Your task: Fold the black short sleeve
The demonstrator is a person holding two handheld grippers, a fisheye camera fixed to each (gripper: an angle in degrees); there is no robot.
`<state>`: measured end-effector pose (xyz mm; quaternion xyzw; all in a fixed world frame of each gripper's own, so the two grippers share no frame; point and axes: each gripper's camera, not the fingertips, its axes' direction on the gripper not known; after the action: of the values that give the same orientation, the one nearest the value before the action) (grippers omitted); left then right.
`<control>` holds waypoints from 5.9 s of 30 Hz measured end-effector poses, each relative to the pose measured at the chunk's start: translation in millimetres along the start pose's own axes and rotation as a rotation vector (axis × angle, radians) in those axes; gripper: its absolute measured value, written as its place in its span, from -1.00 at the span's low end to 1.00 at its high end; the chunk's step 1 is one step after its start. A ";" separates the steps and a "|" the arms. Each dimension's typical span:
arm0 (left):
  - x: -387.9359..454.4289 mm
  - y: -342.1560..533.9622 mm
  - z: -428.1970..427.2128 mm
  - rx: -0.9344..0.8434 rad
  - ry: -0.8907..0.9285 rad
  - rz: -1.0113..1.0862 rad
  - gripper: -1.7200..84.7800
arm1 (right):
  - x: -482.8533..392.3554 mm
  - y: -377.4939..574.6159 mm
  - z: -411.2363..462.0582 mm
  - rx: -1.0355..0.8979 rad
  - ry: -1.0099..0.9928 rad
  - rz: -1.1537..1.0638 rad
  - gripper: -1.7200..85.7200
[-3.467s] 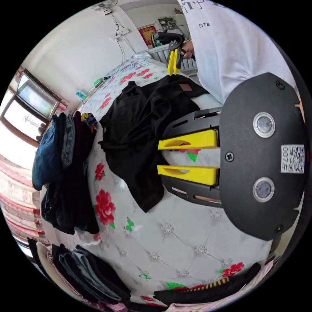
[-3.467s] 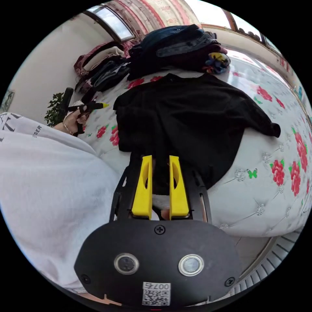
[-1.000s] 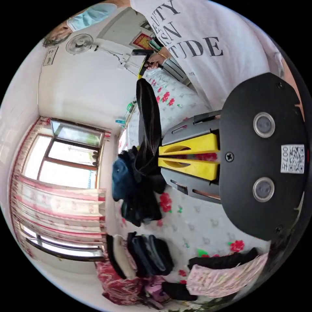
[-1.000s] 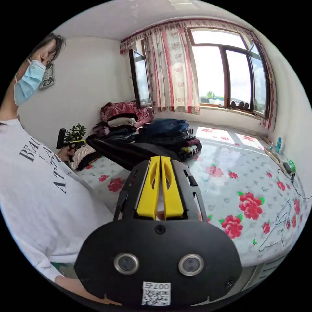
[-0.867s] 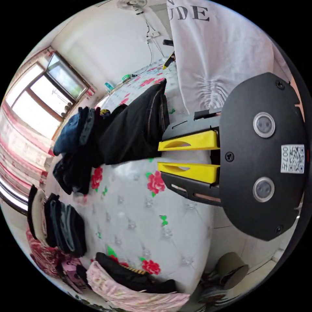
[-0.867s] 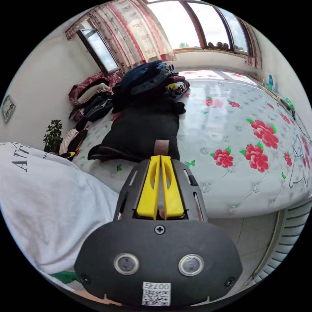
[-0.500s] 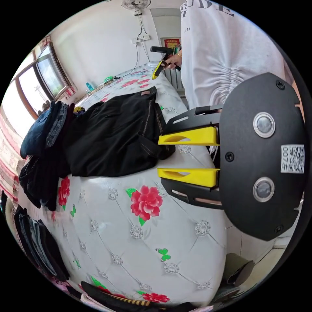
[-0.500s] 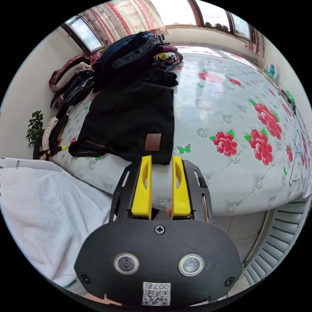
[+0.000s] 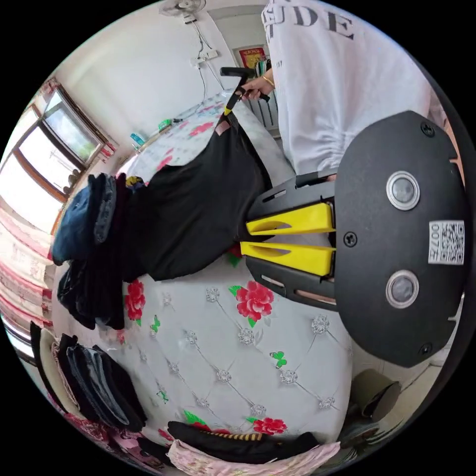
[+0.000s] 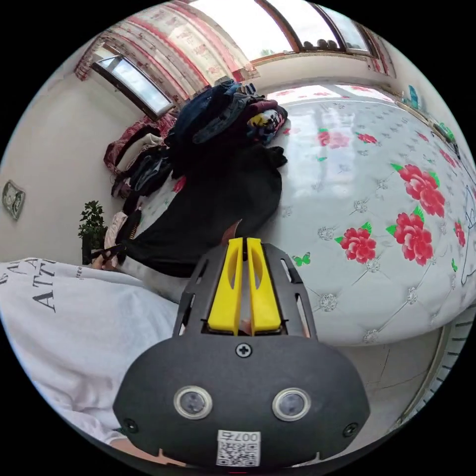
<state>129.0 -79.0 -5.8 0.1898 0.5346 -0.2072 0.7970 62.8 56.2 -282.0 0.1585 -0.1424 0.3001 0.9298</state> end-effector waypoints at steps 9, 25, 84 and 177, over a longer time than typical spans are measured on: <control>67.0 -12.1 -223.7 0.446 0.262 0.288 -0.98 | -109.4 -15.4 -243.7 0.460 -0.303 -0.420 -0.96; 26.4 -199.2 -227.5 0.525 0.388 0.203 -0.98 | -145.5 -194.1 -236.9 0.544 -0.066 -0.494 -0.97; -99.8 -96.6 5.2 -0.152 0.195 0.011 -0.97 | 134.1 -34.9 101.9 -0.221 0.019 0.016 -0.96; -286.7 -116.6 -88.1 0.042 0.312 -0.239 -0.81 | 110.3 -22.0 489.8 -0.320 -0.614 -0.034 -0.96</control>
<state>-99.4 -94.5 220.2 0.1716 0.6659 -0.2795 0.6701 78.8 -90.4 198.3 0.0957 -0.4581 0.1966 0.8616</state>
